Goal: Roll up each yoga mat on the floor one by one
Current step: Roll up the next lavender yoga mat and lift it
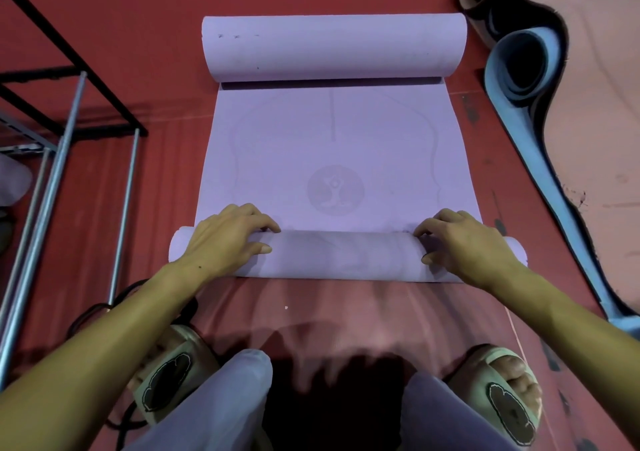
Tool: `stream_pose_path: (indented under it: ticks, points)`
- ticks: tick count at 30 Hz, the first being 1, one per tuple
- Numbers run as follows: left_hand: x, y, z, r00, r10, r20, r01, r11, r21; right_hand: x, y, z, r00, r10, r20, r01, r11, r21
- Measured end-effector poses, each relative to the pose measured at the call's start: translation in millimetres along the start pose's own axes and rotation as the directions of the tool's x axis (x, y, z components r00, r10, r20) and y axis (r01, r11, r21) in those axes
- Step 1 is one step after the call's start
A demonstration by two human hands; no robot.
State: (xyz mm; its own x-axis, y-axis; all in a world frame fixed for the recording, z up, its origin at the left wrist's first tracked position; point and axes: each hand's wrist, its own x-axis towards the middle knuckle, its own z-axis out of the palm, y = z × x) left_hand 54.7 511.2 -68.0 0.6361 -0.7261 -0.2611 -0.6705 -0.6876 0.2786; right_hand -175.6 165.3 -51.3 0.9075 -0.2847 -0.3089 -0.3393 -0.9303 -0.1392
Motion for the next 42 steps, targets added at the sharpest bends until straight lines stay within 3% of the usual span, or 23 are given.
stream_pose_path:
  ticks: [9,18,28,33,42]
  points:
    - [5.4,-5.4,-1.1,1.000,-0.009,0.007,0.009,0.999,-0.038,1.8,1.3,6.8,0.998,-0.020,-0.062,0.020,1.000,-0.005]
    - [0.6,-1.0,-0.8,1.000,-0.004,0.010,0.005,0.998,-0.058,2.9,7.2,22.0,0.986,0.020,-0.166,-0.002,0.995,0.104]
    - [-0.9,15.3,0.0,1.000,0.011,0.013,-0.012,0.989,0.150,-9.0,-14.2,30.2,0.967,0.097,-0.235,-0.063,0.987,0.148]
    - [-1.4,15.4,-0.8,0.999,0.001,0.032,-0.005,0.991,0.131,-13.1,-12.4,27.8,0.976,0.062,-0.210,-0.026,0.985,0.170]
    - [8.5,14.2,1.0,0.998,0.027,0.060,-0.038,0.981,0.190,-8.0,-5.9,30.6,0.990,0.013,-0.141,-0.011,1.000,0.014]
